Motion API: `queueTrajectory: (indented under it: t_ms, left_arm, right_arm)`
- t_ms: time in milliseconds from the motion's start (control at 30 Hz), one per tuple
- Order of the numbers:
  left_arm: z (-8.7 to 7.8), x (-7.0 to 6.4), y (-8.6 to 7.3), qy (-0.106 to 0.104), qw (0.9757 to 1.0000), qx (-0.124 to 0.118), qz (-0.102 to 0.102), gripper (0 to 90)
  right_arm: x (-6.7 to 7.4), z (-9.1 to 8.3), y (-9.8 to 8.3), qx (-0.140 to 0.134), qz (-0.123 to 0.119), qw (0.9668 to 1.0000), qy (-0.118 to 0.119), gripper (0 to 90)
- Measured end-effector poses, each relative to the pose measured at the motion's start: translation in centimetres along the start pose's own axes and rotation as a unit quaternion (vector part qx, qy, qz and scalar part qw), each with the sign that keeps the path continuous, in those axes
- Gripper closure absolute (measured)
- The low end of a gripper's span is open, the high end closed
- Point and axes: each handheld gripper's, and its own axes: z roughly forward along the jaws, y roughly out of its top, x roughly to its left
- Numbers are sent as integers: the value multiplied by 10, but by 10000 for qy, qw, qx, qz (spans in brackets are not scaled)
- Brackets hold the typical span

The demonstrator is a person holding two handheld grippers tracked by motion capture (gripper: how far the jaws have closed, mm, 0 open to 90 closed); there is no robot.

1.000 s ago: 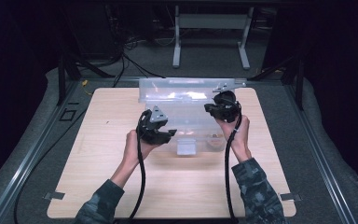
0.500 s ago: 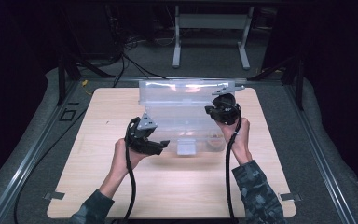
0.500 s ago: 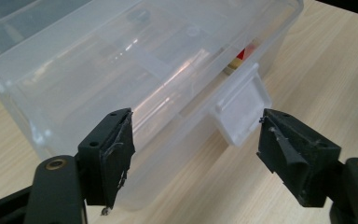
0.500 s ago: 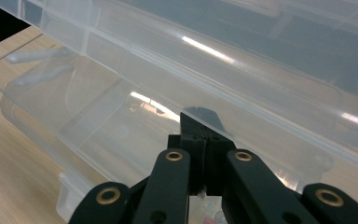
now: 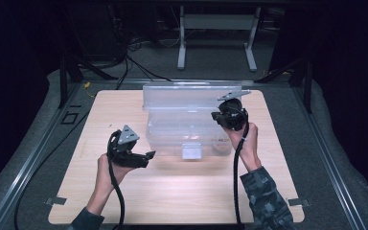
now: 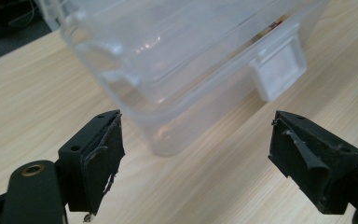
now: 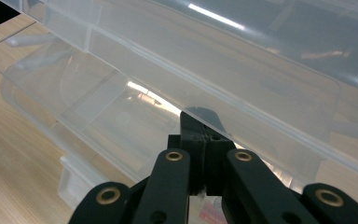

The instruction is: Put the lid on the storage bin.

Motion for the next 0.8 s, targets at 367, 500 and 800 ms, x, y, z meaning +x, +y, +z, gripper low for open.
queueTrajectory:
  t_ms: [367, 500, 800]
  left_arm:
    - [8, 16, -30, 36, 9990, 232, -370, 159]
    - [10, 20, -38, 30, 9984, 329, -448, 154]
    - [15, 24, -50, 17, 9973, 467, -559, 144]
  right_arm:
    - [1, -9, -6, -32, -17, 10000, 10, 900]
    - [2, -12, -9, -59, -17, 10000, -29, 900]
    - [3, -17, -17, -34, -39, 10000, -32, 900]
